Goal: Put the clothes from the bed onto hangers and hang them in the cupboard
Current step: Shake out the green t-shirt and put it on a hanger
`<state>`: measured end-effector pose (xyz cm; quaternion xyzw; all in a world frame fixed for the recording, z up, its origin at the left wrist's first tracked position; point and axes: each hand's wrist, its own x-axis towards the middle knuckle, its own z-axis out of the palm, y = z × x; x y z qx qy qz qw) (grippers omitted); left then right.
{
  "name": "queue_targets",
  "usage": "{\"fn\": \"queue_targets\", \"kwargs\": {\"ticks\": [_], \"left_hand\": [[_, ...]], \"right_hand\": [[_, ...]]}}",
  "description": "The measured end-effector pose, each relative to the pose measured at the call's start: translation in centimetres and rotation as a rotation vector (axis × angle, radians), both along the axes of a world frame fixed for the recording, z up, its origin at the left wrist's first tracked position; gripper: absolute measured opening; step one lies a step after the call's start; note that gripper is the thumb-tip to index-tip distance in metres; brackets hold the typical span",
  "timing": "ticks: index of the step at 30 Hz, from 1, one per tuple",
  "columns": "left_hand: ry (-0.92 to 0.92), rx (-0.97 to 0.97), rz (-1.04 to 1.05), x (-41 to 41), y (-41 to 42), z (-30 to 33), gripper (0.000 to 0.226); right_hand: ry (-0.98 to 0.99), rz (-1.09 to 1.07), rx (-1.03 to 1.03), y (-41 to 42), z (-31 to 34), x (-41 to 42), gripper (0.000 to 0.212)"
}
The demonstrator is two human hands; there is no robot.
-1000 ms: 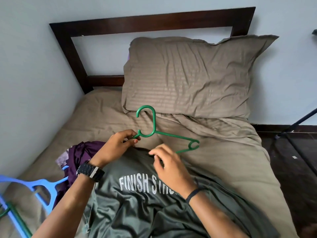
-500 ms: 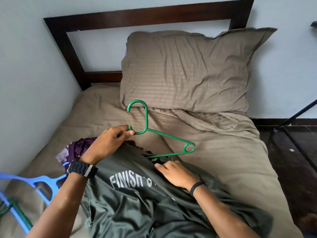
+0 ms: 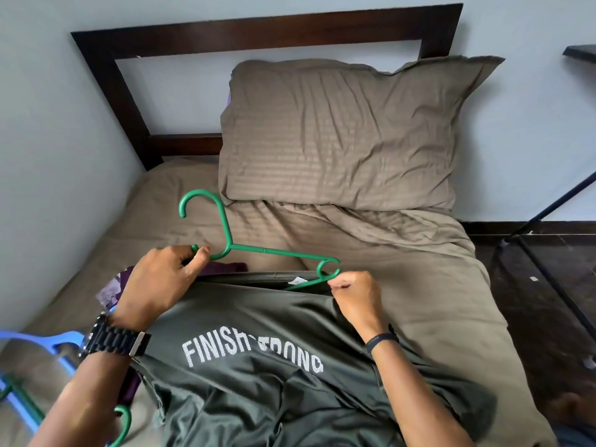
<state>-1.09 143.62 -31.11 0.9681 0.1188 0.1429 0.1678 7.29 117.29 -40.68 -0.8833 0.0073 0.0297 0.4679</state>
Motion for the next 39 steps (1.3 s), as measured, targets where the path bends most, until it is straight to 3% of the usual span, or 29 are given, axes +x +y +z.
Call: {"fn": "queue_targets", "kwargs": {"ticks": [10, 14, 20, 24, 26, 29, 30, 31, 33, 35, 39], "left_hand": [[-0.006, -0.043, -0.073, -1.0, -0.7, 1.8, 0.052], [-0.044, -0.062, -0.072, -0.8, -1.3, 2.2, 0.057], [-0.062, -0.002, -0.088, 0.2, -3.6, 2.2, 0.047], [-0.129, -0.015, -0.155, 1.0, -6.1, 2.1, 0.049], [-0.158, -0.046, -0.14, 1.3, -6.6, 2.5, 0.049], [-0.215, -0.112, -0.125, 1.3, -6.4, 3.5, 0.049], [-0.234, -0.144, -0.127, 1.3, -6.1, 3.8, 0.049], [-0.253, -0.169, -0.134, 1.3, -6.0, 4.2, 0.05], [-0.277, -0.2, -0.148, 1.2, -5.9, 5.1, 0.051], [-0.296, -0.212, -0.148, 1.3, -5.8, 5.9, 0.05], [-0.354, -0.188, -0.155, 1.8, -6.1, 7.7, 0.052]], "right_hand": [[-0.066, 0.007, -0.019, -1.0, 2.4, 1.4, 0.022], [-0.2, 0.036, -0.08, -1.7, 4.7, 1.5, 0.027], [-0.393, 0.194, -0.122, -2.1, 6.9, 1.8, 0.028], [-0.332, 0.245, -0.082, -2.2, 8.1, 1.4, 0.026], [-0.255, 0.291, 0.1, -2.3, 8.9, 1.0, 0.025], [-0.033, 0.323, 0.76, -3.5, 10.8, 0.5, 0.019], [-0.032, 0.298, 0.865, -4.1, 11.1, 0.7, 0.016], [-0.096, 0.265, 0.825, -4.6, 11.7, 0.9, 0.013], [-0.301, 0.213, 0.468, -5.6, 12.4, 1.3, 0.017], [-0.383, 0.26, 0.159, -6.1, 13.1, 1.4, 0.024], [-0.441, 0.391, -0.049, -6.7, 14.6, 1.4, 0.015]]}}
